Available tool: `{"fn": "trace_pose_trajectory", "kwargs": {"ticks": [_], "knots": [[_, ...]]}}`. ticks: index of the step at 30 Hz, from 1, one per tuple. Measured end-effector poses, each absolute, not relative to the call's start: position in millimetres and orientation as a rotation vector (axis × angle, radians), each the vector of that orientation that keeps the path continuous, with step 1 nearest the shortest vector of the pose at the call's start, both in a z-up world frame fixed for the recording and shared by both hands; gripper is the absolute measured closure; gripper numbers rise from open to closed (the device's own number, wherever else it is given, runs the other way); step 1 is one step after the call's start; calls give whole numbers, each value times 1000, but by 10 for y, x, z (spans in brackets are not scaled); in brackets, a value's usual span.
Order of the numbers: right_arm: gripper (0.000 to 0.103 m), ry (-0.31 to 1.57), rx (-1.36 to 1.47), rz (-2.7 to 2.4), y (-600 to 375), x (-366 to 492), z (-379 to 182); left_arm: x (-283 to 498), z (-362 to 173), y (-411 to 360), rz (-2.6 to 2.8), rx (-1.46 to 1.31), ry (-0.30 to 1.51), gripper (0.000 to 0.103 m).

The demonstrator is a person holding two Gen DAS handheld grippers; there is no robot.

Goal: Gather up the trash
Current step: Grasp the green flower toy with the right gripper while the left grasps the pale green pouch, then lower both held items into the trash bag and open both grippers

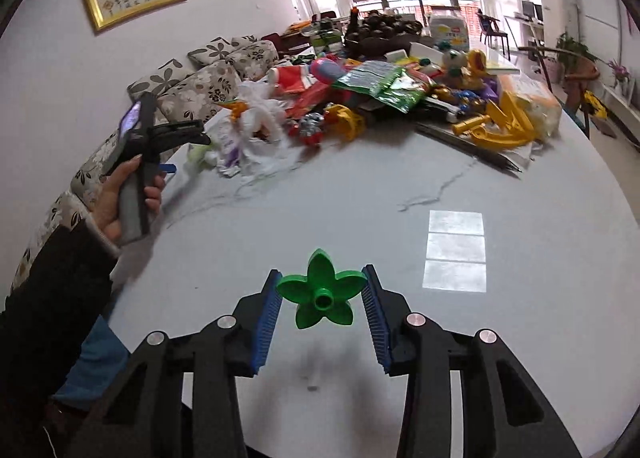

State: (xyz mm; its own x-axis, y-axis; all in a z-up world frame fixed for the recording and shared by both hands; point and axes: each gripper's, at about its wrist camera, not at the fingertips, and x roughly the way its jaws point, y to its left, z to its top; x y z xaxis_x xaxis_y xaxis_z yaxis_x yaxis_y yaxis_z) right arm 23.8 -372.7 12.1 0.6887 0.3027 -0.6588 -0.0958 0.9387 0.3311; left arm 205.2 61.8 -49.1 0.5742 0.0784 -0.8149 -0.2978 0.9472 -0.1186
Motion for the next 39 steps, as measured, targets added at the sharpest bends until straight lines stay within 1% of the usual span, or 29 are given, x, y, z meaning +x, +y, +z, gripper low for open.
{"fn": "trace_pose_trajectory", "kwargs": {"ticks": [4, 7, 9, 10, 11, 13, 15, 16, 17, 19, 23, 26, 29, 31, 35, 39], "knots": [[62, 790, 293, 233, -3772, 279, 76, 2287, -513, 571, 252, -245, 928, 7], [62, 800, 313, 252, -3765, 283, 52, 2300, -538, 535, 277, -223, 924, 8], [62, 800, 325, 261, -3747, 261, 56, 2264, -545, 454, 282, -167, 932, 20], [62, 796, 324, 263, -3731, 238, 71, 2181, -558, 357, 272, -112, 923, 31], [62, 790, 319, 266, -3712, 214, 91, 2024, -549, 325, 215, -113, 911, 35], [62, 780, 309, 271, -3683, 191, 125, 1804, -555, 246, 161, -95, 908, 39], [62, 775, 300, 279, -3635, 168, 165, 1470, -532, 263, 89, -139, 892, 47], [62, 773, 297, 284, -3618, 162, 184, 1332, -508, 282, 51, -165, 878, 60], [62, 769, 292, 287, -3588, 142, 211, 1112, -466, 324, -14, -210, 869, 63], [62, 758, 276, 305, -3499, 79, 266, 824, -418, 331, -75, -239, 866, 65], [62, 757, 256, 324, -3343, -27, 285, 69, -374, 70, -158, -110, 813, 65], [62, 755, 240, 346, -3213, -176, 291, -505, -311, -37, -235, -84, 773, 66], [62, 745, 209, 365, -3100, -358, 325, -961, -191, -156, -267, -9, 699, 66], [62, 744, 205, 389, -3041, -486, 350, -1168, -133, -193, -293, 6, 682, 66], [62, 752, 184, 450, -2950, -809, 352, -1671, -117, -215, -344, 65, 685, 67], [62, 822, 161, 489, -2871, -1092, 133, -2014, -398, -187, -379, 103, 766, 67]]}}
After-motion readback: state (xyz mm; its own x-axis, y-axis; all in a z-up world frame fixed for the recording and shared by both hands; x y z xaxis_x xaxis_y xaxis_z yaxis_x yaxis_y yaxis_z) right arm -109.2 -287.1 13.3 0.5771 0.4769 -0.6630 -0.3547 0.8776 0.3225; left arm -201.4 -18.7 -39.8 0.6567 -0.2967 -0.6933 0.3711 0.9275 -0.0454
